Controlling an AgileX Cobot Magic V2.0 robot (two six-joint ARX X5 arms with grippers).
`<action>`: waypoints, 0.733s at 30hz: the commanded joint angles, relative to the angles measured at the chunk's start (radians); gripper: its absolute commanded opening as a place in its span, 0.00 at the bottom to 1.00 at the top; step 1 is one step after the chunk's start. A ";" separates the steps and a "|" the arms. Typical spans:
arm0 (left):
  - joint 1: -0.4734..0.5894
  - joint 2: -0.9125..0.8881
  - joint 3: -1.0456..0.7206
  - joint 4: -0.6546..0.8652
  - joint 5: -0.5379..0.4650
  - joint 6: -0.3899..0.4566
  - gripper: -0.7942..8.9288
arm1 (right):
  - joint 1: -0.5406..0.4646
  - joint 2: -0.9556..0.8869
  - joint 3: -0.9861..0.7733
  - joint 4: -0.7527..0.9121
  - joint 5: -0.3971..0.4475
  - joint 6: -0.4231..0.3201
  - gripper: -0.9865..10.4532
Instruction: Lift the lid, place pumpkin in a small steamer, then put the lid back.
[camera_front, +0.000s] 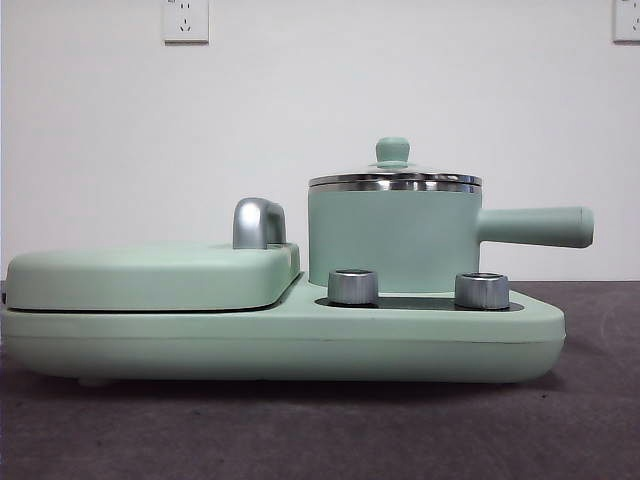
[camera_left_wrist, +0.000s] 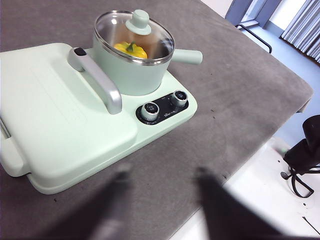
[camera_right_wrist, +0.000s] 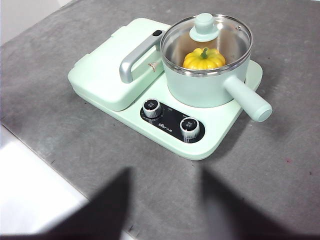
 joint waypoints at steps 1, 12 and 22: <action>-0.006 0.004 0.008 0.013 -0.002 -0.007 0.09 | 0.007 0.000 0.008 0.018 0.004 -0.004 0.10; -0.006 0.003 0.012 0.017 -0.002 -0.010 0.09 | 0.007 0.000 0.008 0.018 0.002 -0.004 0.10; 0.063 -0.023 -0.058 0.075 -0.002 -0.011 0.09 | 0.007 0.000 0.008 0.018 0.002 -0.004 0.10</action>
